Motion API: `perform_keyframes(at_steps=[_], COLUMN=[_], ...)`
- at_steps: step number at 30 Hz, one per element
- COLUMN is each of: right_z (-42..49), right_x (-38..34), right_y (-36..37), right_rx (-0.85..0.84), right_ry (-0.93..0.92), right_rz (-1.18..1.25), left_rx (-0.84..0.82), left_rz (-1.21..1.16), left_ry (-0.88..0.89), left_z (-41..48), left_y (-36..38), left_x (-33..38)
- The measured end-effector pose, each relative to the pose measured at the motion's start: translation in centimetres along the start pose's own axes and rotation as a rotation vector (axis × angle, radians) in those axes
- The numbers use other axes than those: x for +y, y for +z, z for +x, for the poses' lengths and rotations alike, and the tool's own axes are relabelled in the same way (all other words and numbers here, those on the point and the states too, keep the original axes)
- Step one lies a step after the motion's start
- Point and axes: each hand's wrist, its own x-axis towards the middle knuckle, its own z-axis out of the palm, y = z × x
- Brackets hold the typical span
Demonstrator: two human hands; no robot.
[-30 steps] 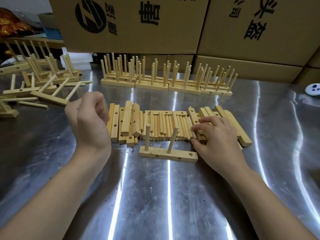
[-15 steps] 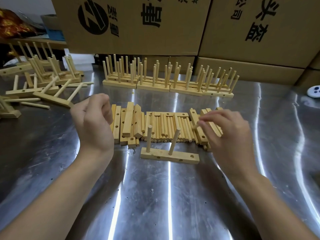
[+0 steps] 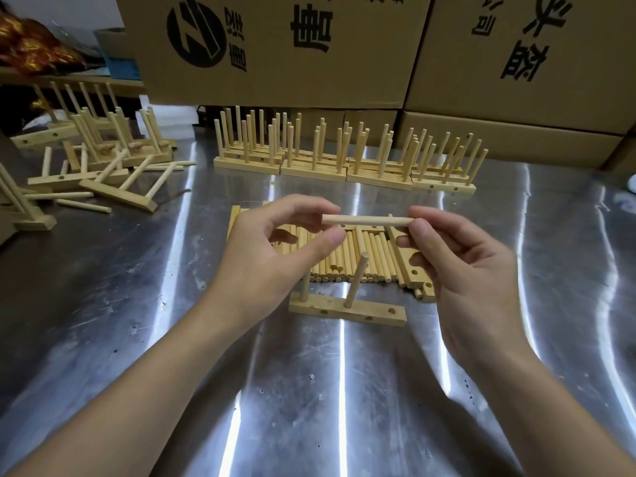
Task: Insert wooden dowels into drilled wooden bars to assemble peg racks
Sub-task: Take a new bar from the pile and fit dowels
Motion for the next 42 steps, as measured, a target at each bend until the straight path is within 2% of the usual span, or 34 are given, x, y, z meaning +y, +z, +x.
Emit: perform_keyframes(at_steps=[5,14,18,21,24,29,34,37,42], right_z=[-0.1,-0.1,-0.1,-0.2,-0.3,-0.3,1.2,1.9,1.9], right_x=[-0.2,-0.5,-0.8,-0.9,-1.1,-1.4,-1.5,-1.6,-0.9], right_y=[0.2,0.3,0.3,0.0,-0.1,0.0,-2.2,-3.6,-4.2], right_rx=[-0.046,-0.123,-0.101,-0.086,-0.154,-0.282,-0.213,-0.316,-0.467], right_ry=[-0.056,-0.092,-0.096,-0.101,-0.128,-0.255,-0.077,0.002,0.179], right_rz=[-0.009,0.054,-0.025,-0.099,-0.205,-0.52,-0.628,-0.602,-0.628], left_rx=[0.084,0.093,0.074,0.081,0.071,-0.034,-0.195,-0.35,-0.49], left_rz=[-0.036,0.013,-0.001,-0.103,-0.154,-0.074,0.239,0.453,0.533], left_ry=[0.026,0.023,0.0,-0.03,-0.02,0.042,0.006,-0.085,-0.159], left_z=[0.2,0.3,0.3,0.2,0.0,-0.6,0.4,1.0,0.9], left_y=[-0.2,-0.7,-0.6,-0.7,-0.5,0.4,-1.8,-4.1,-3.6], left_x=[-0.5,-1.0,-1.0,-0.5,0.1,0.8,0.0,-1.0,-2.3])
